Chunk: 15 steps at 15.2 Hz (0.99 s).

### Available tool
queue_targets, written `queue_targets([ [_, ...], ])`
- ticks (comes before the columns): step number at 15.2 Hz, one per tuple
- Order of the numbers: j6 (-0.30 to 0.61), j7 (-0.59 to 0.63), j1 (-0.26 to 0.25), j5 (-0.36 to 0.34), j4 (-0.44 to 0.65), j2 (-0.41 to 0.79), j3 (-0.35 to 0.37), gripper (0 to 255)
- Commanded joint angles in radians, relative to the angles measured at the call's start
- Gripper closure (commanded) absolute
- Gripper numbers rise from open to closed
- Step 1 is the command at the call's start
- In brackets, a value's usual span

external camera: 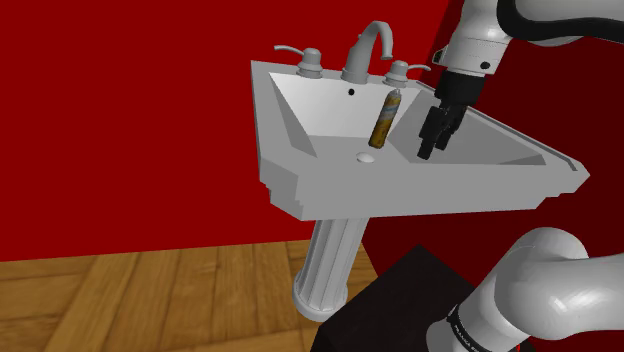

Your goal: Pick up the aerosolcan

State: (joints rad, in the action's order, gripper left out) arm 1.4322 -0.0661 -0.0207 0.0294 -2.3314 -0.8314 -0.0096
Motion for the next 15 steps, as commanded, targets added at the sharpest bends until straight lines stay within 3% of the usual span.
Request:
queue_targets([
  [1, 0.000, 0.000, 0.000, 0.000, 0.000, 0.000, 0.000, 0],
  [15, 0.077, 0.114, 0.114, -0.042, 0.431, 0.504, -0.087, 0],
])
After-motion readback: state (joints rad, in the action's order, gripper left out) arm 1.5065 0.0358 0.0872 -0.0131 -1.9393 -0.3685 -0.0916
